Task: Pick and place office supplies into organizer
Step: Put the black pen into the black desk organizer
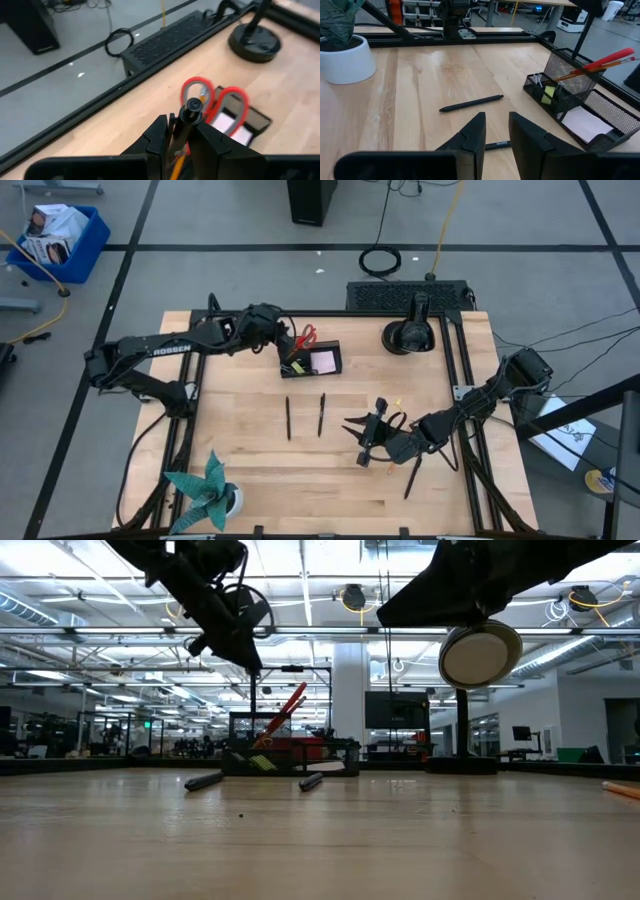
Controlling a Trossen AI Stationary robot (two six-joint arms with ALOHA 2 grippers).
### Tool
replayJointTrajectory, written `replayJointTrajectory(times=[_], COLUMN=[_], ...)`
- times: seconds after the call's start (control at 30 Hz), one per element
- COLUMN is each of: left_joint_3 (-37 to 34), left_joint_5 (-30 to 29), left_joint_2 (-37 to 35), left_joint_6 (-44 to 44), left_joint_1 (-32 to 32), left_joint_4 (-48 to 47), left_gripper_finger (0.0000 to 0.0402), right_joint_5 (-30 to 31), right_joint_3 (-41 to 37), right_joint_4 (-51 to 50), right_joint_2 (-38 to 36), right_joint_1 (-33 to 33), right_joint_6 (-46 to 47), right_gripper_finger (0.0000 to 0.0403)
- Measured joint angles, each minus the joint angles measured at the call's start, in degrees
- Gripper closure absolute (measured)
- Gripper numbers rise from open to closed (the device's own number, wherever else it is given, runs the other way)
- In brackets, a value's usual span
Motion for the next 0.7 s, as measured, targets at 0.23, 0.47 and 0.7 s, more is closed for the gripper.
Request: replayJointTrajectory(times=[0.23, 0.47, 0.7], left_joint_3=[-0.02, -0.04, -0.04], left_joint_5=[-0.66, -0.37, 3.71], left_joint_2=[2.32, 6.84, 10.69], left_joint_6=[0.83, 0.20, -0.25], left_joint_1=[-0.01, 0.02, 0.04], left_joint_4=[0.16, -0.13, -0.21], left_gripper_finger=[0.0337, 0.0337, 0.0337], right_joint_5=[0.00, 0.00, 0.00], right_joint_3=[0.00, 0.00, 0.00], right_joint_4=[0.05, -0.07, -0.11], right_joint_2=[0.00, 0.00, 0.00], right_joint_1=[0.00, 0.00, 0.00], right_joint_6=[0.00, -0.01, 0.00], right_gripper_finger=[0.0328, 0.0328, 0.0328])
